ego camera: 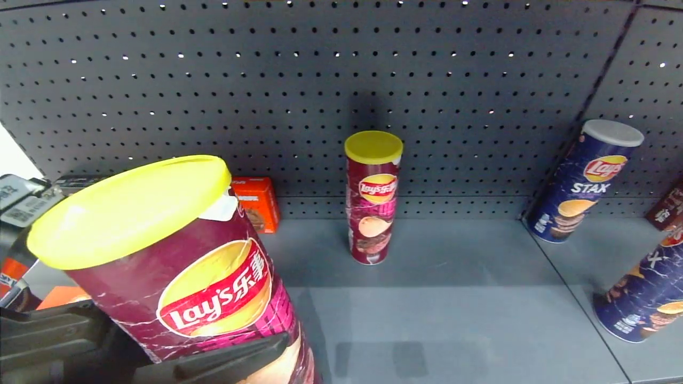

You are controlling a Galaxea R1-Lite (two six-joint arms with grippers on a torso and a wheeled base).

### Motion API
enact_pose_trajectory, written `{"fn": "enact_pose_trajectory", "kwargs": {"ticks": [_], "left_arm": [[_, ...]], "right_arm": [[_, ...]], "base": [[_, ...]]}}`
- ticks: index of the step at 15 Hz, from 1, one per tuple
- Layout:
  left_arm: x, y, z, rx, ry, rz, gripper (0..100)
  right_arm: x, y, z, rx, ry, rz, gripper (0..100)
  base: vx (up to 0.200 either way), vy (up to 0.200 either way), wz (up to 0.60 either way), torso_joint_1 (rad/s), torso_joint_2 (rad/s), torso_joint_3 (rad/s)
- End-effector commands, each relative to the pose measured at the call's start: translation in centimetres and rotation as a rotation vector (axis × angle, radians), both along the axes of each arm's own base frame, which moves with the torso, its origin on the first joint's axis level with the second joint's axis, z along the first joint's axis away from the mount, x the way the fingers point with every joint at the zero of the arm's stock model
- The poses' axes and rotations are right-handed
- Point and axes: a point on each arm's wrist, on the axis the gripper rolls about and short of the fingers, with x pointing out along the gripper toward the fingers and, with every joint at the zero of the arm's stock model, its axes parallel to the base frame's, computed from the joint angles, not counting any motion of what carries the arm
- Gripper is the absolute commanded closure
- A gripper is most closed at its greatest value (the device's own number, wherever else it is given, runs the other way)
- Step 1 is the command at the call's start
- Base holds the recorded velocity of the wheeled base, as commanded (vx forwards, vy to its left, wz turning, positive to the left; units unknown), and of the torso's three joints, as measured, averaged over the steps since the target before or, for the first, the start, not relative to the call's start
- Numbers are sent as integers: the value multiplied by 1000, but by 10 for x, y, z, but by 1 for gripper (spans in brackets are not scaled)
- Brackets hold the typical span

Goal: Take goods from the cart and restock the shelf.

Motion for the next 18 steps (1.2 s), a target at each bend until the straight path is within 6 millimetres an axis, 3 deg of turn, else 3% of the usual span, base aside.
{"fn": "enact_pose_trajectory", "kwargs": {"ticks": [1, 9, 13, 18], "left_arm": [[1, 0, 0, 0, 0, 3, 100], [1, 1, 0, 1, 1, 11, 100], [20, 7, -7, 26, 34, 111, 100], [33, 2, -15, 59, 61, 121, 100]], "right_arm": [[0, 0, 0, 0, -1, 0, 0], [0, 0, 0, 0, -1, 0, 0], [0, 0, 0, 0, -1, 0, 0], [0, 0, 0, 0, -1, 1, 0]], "base": [[0, 0, 0, 0, 0, 0], [0, 0, 0, 0, 0, 0], [0, 0, 0, 0, 0, 0], [0, 0, 0, 0, 0, 0]]}}
